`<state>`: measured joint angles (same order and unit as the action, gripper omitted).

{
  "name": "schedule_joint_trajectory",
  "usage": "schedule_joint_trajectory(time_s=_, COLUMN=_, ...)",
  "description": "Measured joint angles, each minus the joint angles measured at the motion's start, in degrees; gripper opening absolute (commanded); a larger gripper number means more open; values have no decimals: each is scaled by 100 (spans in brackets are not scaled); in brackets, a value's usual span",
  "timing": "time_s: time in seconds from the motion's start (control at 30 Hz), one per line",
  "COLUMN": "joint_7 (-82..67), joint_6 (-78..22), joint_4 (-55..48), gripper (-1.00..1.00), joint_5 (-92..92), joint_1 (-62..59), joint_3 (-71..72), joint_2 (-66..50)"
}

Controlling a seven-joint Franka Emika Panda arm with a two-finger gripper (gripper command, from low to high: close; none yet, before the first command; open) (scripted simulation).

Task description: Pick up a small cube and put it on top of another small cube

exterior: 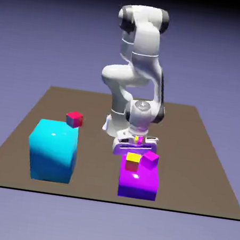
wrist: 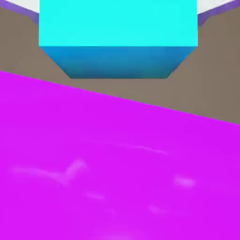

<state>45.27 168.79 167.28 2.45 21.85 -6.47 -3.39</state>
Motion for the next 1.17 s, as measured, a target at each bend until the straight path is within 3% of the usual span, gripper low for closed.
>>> schedule_joint_trajectory(time_s=0.13, joint_7=352, joint_6=-647, joint_4=121, gripper=-100, joint_5=-492, joint_1=278, joint_3=-412, joint_2=772)
schedule_joint_trajectory(time_s=0.3, joint_7=-407, joint_6=-1277, joint_4=-53, gripper=-100, joint_5=48, joint_1=168, joint_3=285, joint_2=652)
schedule_joint_trajectory(time_s=0.7, joint_7=-2862, joint_6=-3793, joint_4=-2086, gripper=-100, joint_5=-74, joint_1=-168, joint_3=965, joint_2=1309)
schedule_joint_trajectory(time_s=0.8, joint_7=-2512, joint_6=-3671, joint_4=-2216, gripper=-100, joint_5=-339, joint_1=-146, joint_3=641, joint_2=1467)
schedule_joint_trajectory(time_s=0.93, joint_7=-2491, joint_6=-2675, joint_4=-1934, gripper=-100, joint_5=-370, joint_1=-152, joint_3=632, joint_2=754)
schedule_joint_trajectory(time_s=0.97, joint_7=-2486, joint_6=-2497, joint_4=-1884, gripper=100, joint_5=-376, joint_1=-151, joint_3=629, joint_2=626)
schedule_joint_trajectory(time_s=1.03, joint_7=-2479, joint_6=-2494, joint_4=-1884, gripper=100, joint_5=-386, joint_1=-155, joint_3=633, joint_2=626)
schedule_joint_trajectory(time_s=1.17, joint_7=-2497, joint_6=-3489, joint_4=-2166, gripper=100, joint_5=-361, joint_1=-148, joint_3=640, joint_2=1339)
